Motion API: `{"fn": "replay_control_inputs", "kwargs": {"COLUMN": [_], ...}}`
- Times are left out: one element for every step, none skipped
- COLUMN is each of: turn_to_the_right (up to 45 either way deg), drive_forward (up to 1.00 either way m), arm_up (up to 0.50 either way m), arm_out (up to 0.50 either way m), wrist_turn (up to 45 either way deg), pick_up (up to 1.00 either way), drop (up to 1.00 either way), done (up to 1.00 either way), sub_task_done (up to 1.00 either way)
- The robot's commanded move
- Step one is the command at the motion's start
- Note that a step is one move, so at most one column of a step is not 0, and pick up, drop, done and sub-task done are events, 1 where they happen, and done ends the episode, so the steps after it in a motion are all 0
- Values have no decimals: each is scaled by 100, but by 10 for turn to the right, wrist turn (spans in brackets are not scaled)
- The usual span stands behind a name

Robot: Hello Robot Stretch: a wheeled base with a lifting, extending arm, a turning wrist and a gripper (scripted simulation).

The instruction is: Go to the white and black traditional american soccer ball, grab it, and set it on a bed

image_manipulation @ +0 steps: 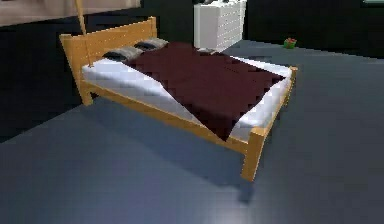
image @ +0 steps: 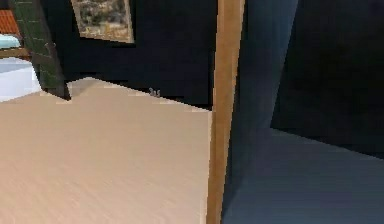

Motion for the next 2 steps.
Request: {"fn": "replay_control_inputs", "kwargs": {"turn_to_the_right": [0, -450], "drive_forward": [20, 0], "arm_up": [0, 0], "arm_out": [0, 0], "wrist_turn": [0, 0], "pick_up": [0, 0], "drop": [0, 0], "done": [0, 0], "sub_task_done": [0, 0]}}
